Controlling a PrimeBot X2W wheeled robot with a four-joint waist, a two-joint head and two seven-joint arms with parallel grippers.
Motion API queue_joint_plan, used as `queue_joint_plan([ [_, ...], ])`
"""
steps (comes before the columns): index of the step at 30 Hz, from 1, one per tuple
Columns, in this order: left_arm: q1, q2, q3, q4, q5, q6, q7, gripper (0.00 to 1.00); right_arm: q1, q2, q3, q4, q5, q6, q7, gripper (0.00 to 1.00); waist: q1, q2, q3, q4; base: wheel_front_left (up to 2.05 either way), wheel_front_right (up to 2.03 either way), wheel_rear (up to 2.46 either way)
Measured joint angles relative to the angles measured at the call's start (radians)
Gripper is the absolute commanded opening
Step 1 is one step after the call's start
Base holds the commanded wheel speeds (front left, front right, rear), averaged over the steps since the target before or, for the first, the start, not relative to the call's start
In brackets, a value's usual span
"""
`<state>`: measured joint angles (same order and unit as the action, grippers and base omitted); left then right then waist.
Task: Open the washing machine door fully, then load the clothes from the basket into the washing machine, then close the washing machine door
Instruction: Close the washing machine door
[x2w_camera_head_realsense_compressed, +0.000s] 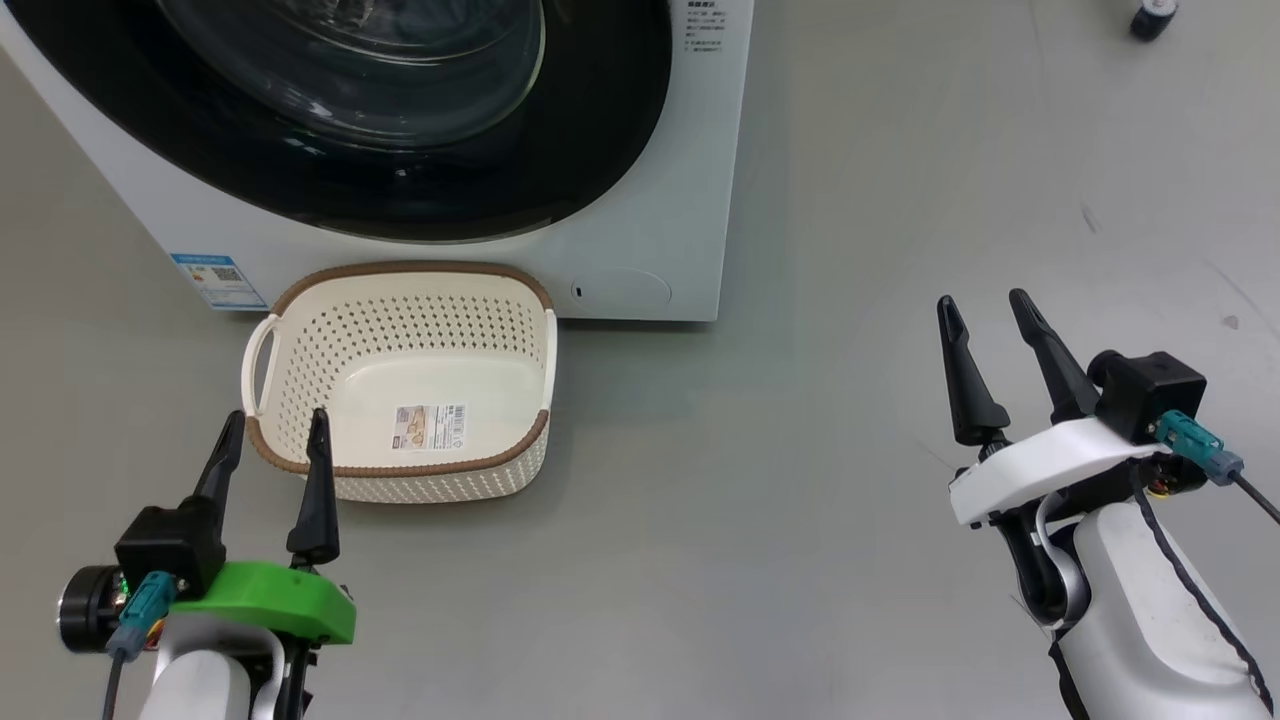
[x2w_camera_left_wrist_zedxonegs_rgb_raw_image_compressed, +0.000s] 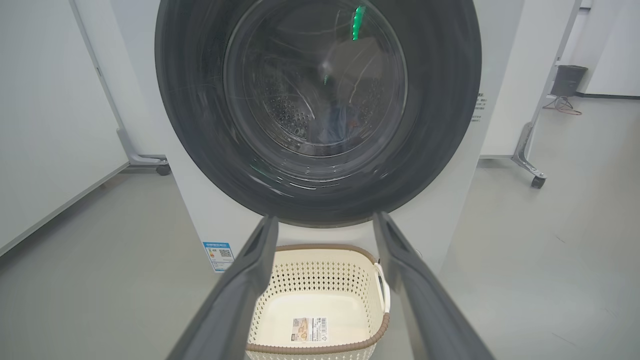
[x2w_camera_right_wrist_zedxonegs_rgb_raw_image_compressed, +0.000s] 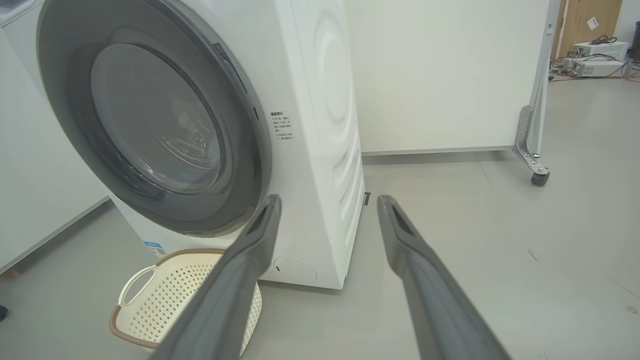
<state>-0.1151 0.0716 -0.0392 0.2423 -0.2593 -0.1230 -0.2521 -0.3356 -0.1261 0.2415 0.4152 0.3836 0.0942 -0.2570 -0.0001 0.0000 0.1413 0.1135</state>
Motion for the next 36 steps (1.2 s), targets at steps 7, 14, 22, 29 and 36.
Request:
queue_joint_plan([
  [7,0.075,0.009,0.037,-0.001,0.006,0.0,0.0,1.0,0.072,0.007,-0.023,-0.053,-0.018,-0.009,0.0,1.0,0.0,0.0,-0.041,-0.058,0.0,0.0,0.0],
  [14,0.106,0.008,0.033,-0.011,0.025,-0.001,0.0,1.0,0.151,-0.001,-0.04,-0.086,-0.066,-0.018,0.0,1.0,0.0,0.0,-0.082,-0.097,0.0,0.0,0.0],
  [22,0.143,0.008,0.04,-0.03,0.04,-0.001,0.0,1.0,0.23,0.009,-0.078,-0.134,-0.072,-0.036,0.0,1.0,0.0,0.0,-0.117,-0.11,0.0,0.0,0.0],
  [29,0.163,0.005,0.066,-0.031,0.041,-0.001,0.0,1.0,0.274,0.009,-0.103,-0.168,-0.078,-0.037,0.0,1.0,0.0,0.0,-0.128,-0.102,0.0,0.0,0.0],
  [36,0.178,0.001,0.072,-0.032,0.048,-0.001,0.0,1.0,0.305,0.022,-0.112,-0.195,-0.088,-0.042,0.0,1.0,0.0,0.0,-0.128,-0.097,0.0,0.0,0.0],
])
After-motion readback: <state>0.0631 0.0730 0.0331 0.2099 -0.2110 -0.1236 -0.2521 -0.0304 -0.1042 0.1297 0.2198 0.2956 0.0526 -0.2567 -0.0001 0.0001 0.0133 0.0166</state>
